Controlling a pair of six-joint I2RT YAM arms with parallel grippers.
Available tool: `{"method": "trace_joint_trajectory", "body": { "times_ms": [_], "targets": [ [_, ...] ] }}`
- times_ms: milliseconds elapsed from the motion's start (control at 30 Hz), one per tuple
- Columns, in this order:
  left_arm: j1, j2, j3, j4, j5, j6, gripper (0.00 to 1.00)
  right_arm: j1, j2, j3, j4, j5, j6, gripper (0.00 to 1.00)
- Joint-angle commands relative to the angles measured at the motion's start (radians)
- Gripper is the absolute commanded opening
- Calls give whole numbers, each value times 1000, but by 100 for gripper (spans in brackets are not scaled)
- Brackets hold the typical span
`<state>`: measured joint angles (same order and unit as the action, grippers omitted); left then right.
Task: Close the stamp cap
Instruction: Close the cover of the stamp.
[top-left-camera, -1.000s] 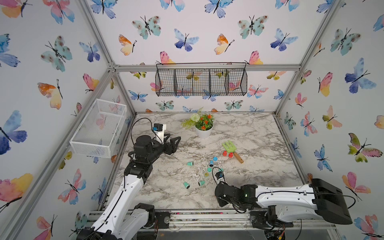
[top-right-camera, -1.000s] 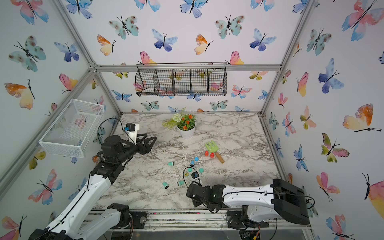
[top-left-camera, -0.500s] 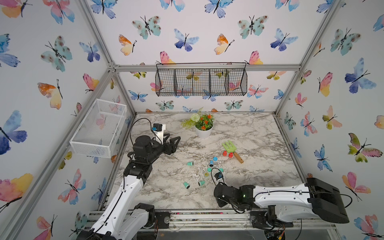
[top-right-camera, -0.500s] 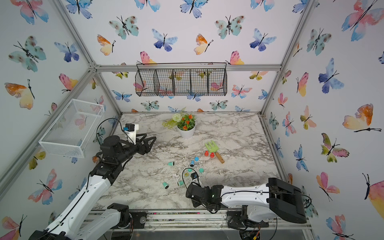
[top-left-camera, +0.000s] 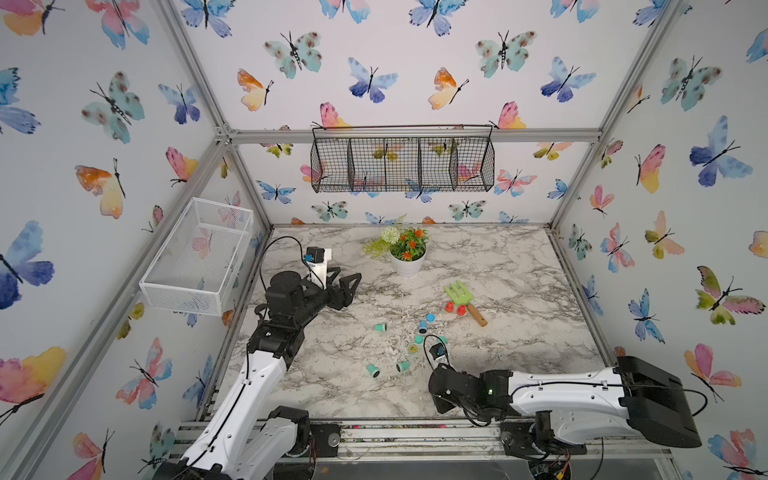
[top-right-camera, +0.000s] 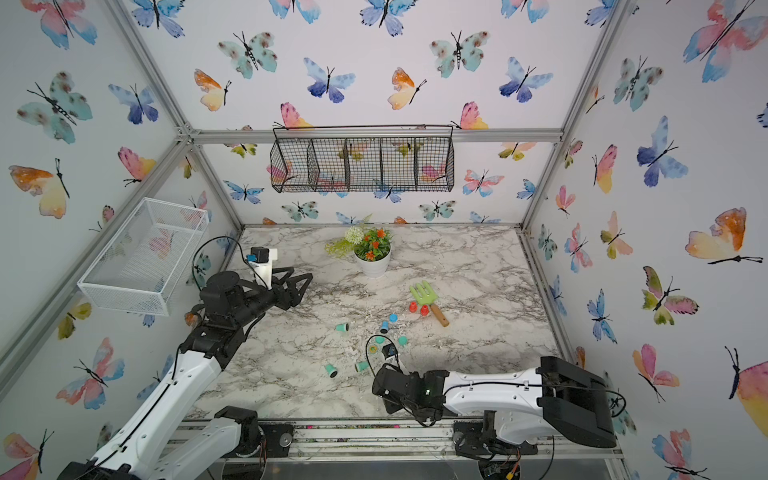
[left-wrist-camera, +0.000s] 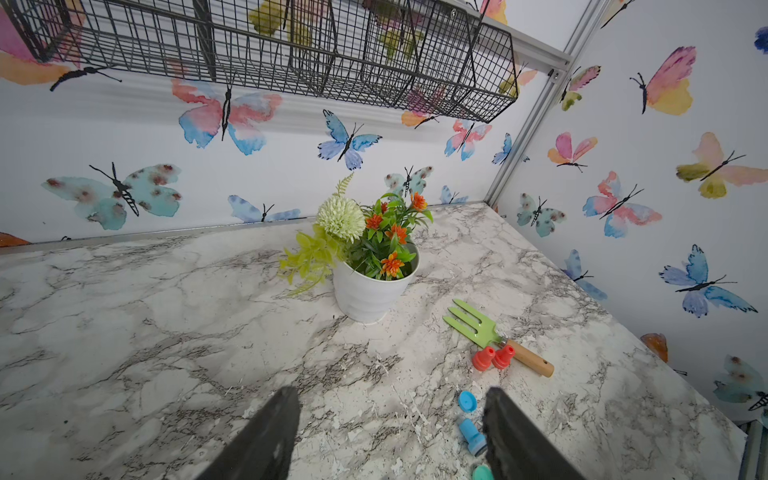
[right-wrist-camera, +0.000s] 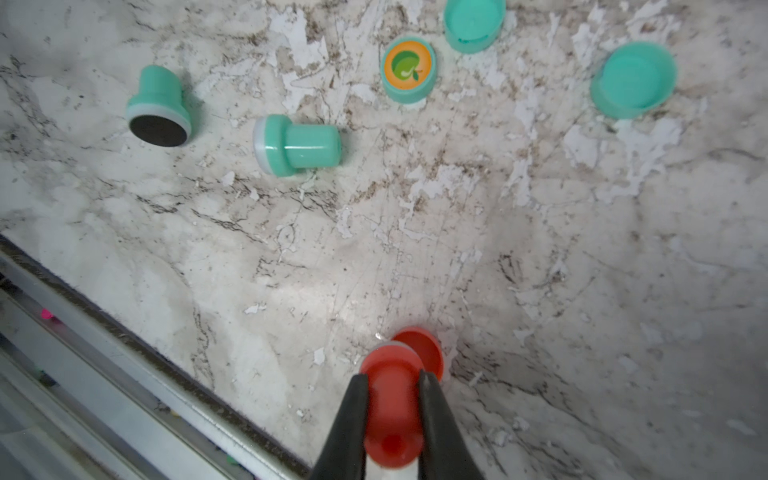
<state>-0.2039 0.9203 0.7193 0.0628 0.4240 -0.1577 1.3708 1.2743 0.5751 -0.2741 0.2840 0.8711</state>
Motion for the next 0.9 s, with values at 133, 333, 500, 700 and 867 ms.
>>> {"method": "trace_joint_trajectory", "body": {
  "times_ms": [133, 333, 500, 700, 867],
  "targets": [
    [9, -18, -12, 12, 21, -5, 72, 5, -30, -37, 12, 34, 16, 1],
    [11, -17, -12, 14, 24, -6, 72, 5, 30, -14, 3, 23, 4, 1],
    [11, -21, -14, 14, 22, -6, 72, 5, 54, -3, -7, 34, -1, 1],
    [12, -23, -14, 13, 24, -7, 72, 5, 51, -6, -19, 56, 3, 1],
    [12, -21, -14, 14, 24, -7, 72, 5, 77, -4, -67, 52, 8, 1]
  ]
}}
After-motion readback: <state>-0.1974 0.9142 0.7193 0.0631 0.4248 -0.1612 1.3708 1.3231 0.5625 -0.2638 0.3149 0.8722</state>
